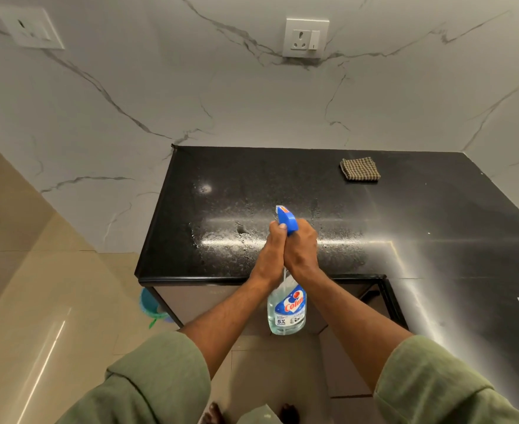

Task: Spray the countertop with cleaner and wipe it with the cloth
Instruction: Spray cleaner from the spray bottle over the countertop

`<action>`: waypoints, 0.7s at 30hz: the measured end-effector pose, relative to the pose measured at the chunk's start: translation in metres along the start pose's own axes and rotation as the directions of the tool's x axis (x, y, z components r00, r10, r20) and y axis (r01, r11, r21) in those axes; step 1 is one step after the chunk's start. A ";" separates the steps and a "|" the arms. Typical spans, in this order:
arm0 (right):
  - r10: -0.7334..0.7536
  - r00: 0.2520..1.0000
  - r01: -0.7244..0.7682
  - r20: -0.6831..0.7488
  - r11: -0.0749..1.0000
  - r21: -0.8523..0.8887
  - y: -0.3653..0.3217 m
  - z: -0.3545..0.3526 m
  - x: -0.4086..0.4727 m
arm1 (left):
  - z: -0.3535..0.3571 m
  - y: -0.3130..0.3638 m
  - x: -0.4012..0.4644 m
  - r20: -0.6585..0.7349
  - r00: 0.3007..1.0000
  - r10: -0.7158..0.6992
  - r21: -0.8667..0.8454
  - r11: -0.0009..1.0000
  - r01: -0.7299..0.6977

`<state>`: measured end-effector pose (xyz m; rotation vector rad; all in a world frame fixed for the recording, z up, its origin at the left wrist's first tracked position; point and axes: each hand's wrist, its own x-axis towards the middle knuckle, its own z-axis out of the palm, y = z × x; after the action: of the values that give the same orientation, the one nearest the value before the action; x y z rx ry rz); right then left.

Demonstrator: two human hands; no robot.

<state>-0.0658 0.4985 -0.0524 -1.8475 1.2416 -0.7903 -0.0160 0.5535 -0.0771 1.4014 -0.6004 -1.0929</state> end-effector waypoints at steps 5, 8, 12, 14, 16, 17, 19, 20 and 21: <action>-0.030 1.000 0.030 0.004 0.999 -0.037 -0.010 0.015 0.010 | -0.017 0.003 0.014 -0.007 1.000 0.026 0.024 0.999 -0.026; -0.030 1.000 0.030 -0.004 0.999 -0.039 -0.016 0.022 0.018 | -0.024 0.007 0.024 -0.004 1.000 0.025 -0.001 1.000 -0.025; -0.024 0.999 0.023 -0.029 0.999 -0.027 -0.024 0.025 0.032 | -0.029 0.016 0.038 0.019 0.999 0.049 0.016 0.999 -0.049; -0.013 0.998 0.012 -0.056 1.000 -0.009 -0.026 0.025 0.039 | -0.030 0.020 0.048 0.042 0.997 0.064 0.022 0.998 -0.065; -0.014 0.997 0.012 -0.080 1.000 -0.020 -0.026 0.023 0.048 | -0.027 0.022 0.061 0.080 0.994 0.077 0.034 0.996 -0.080; -0.016 0.996 0.014 -0.089 1.000 -0.026 -0.025 0.021 0.052 | -0.026 0.023 0.067 0.095 0.992 0.082 0.037 0.996 -0.086; 0.003 0.995 -0.004 -0.104 1.000 -0.010 -0.024 0.014 0.065 | -0.016 0.029 0.079 0.100 0.991 0.089 0.047 0.994 -0.094; 0.019 0.994 -0.017 -0.103 1.000 0.017 -0.023 0.010 0.073 | -0.010 0.032 0.086 0.097 0.991 0.092 0.057 0.994 -0.098; 0.030 0.995 -0.025 -0.099 0.999 0.046 -0.021 0.005 0.082 | -0.002 0.038 0.094 0.102 0.990 0.100 0.059 0.993 -0.107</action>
<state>-0.0243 0.4275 -0.0305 -1.7697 1.2985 -0.8976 0.0346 0.4670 -0.0658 1.3613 -0.7774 -1.0723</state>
